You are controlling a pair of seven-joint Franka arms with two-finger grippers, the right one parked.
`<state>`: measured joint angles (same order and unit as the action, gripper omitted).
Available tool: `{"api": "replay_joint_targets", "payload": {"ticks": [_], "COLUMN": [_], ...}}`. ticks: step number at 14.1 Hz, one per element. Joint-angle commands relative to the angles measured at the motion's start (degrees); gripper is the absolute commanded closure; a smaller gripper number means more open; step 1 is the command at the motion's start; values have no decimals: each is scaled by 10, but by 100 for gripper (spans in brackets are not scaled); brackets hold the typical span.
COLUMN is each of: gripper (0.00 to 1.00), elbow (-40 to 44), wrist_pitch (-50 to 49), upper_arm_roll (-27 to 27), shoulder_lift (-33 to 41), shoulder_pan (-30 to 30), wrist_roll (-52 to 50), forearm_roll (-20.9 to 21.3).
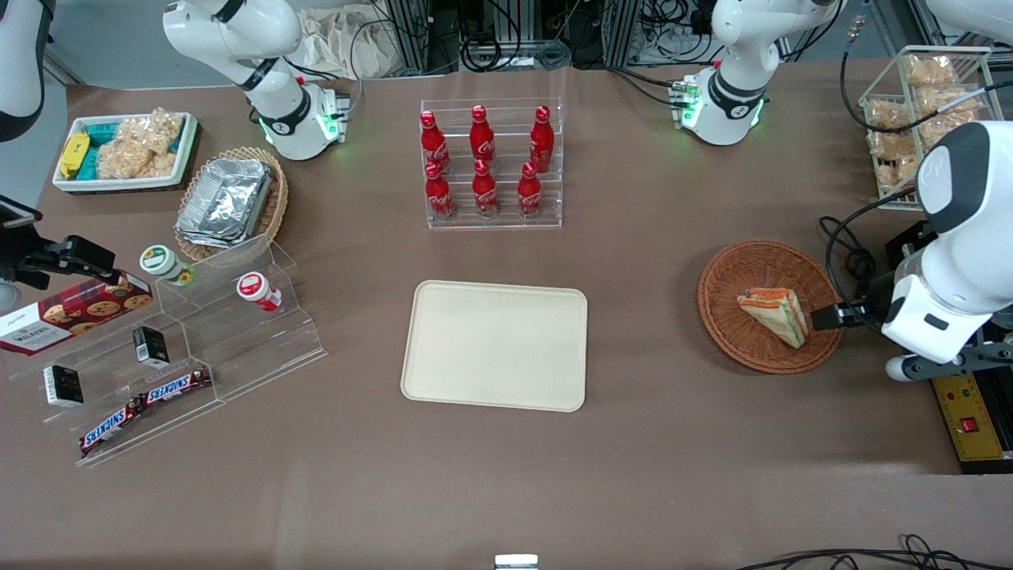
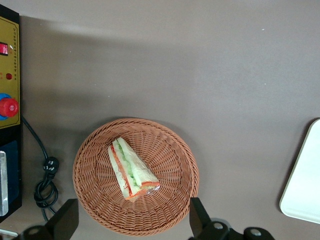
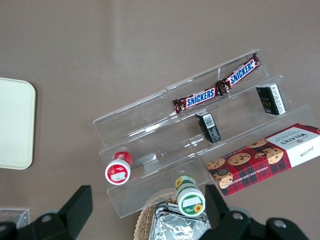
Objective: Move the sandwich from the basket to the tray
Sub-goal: 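Move the left gripper over the sandwich in the wicker basket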
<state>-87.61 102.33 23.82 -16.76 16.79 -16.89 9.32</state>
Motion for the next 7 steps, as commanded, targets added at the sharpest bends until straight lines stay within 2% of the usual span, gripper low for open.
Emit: {"api": "replay_joint_targets", "payload": {"ticks": [1, 7], "gripper": [0, 0], "elbow": [11, -11], "wrist_pitch": [-13, -26], "upper_arm_roll": [3, 0], "shoulder_lift": [-6, -17], "shoulder_pan": [2, 5], "wrist_roll": [-7, -67], "forearm_roll": [9, 19]}}
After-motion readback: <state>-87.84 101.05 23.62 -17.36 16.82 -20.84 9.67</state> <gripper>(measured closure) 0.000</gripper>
